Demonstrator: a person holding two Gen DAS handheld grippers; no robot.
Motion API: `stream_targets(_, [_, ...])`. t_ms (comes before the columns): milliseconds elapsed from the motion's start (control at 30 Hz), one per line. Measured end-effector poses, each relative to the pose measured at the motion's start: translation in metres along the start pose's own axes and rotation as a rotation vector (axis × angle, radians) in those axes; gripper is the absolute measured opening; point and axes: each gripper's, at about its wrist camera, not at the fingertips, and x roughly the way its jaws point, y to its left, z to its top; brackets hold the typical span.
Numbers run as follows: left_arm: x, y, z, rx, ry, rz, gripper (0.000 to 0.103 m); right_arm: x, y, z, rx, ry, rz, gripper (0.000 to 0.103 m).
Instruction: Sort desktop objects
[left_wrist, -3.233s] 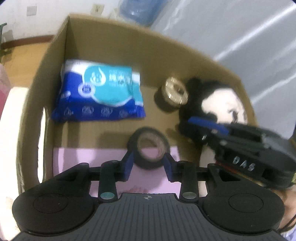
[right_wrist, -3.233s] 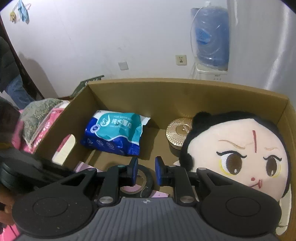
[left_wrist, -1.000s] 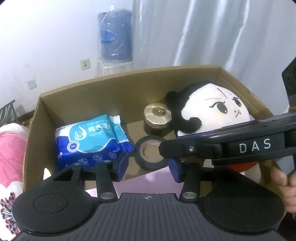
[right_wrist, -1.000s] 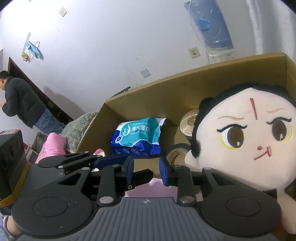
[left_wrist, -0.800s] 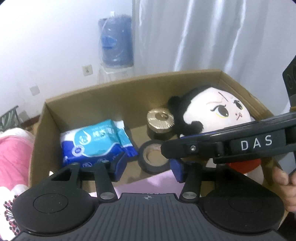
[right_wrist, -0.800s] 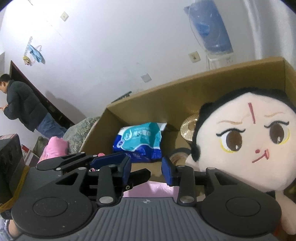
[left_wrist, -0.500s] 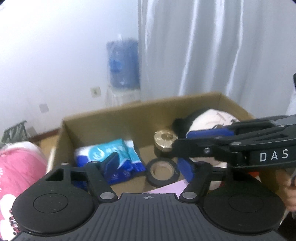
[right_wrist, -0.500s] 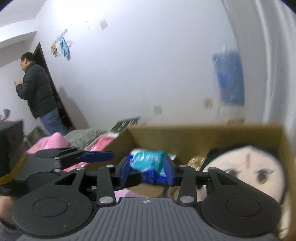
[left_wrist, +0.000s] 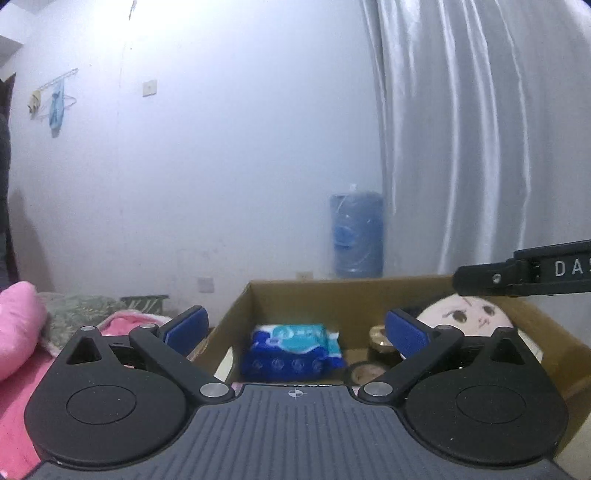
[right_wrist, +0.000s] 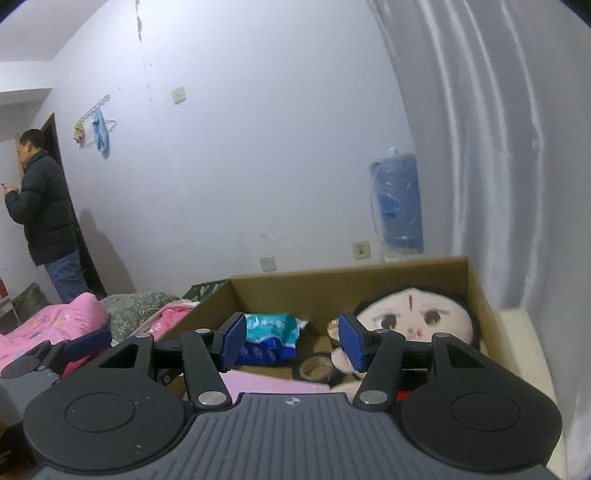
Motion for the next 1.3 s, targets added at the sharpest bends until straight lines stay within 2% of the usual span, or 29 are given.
stream_targets(67, [0.005,-0.002,0.0,0.025,0.067,0.021,0.103,-0.001,0.002,-0.004,0.005,-0.003,-0.014,0.059])
stream_targets(133, [0.01,0.001,-0.001,0.046,0.106,-0.002,0.103,-0.003,0.005,-0.005,0.008,-0.017,-0.034,0.059])
stream_targets(233, [0.018,0.006,-0.002,0.002,0.163,-0.009,0.103,-0.009,0.006,-0.009,0.022,-0.037,-0.045,0.064])
stream_targets(300, [0.019,0.011,-0.001,-0.041,0.183,-0.04,0.103,-0.014,0.002,-0.009,0.041,-0.053,-0.044,0.068])
stream_targets(400, [0.017,0.014,-0.003,-0.068,0.192,-0.072,0.103,-0.015,0.002,-0.012,0.034,-0.047,-0.052,0.068])
stream_targets(500, [0.016,0.011,-0.007,-0.042,0.191,-0.073,0.103,-0.012,-0.001,-0.013,0.041,-0.034,-0.066,0.068])
stream_targets(567, [0.015,0.01,-0.009,-0.046,0.199,-0.083,0.103,-0.01,-0.004,-0.014,0.05,-0.021,-0.082,0.073])
stream_targets(633, [0.014,0.012,-0.009,-0.065,0.21,-0.105,0.103,-0.008,-0.005,-0.015,0.048,-0.013,-0.113,0.084])
stream_targets(733, [0.012,0.013,-0.008,-0.064,0.211,-0.105,0.103,-0.009,-0.005,-0.017,0.041,-0.008,-0.135,0.093])
stream_targets(900, [0.008,0.01,-0.008,-0.055,0.206,-0.118,0.103,-0.009,-0.006,-0.02,0.045,0.0,-0.123,0.099])
stream_targets(1300, [0.01,0.005,-0.014,-0.049,0.236,-0.134,0.103,-0.008,-0.009,-0.025,0.05,0.023,-0.138,0.1])
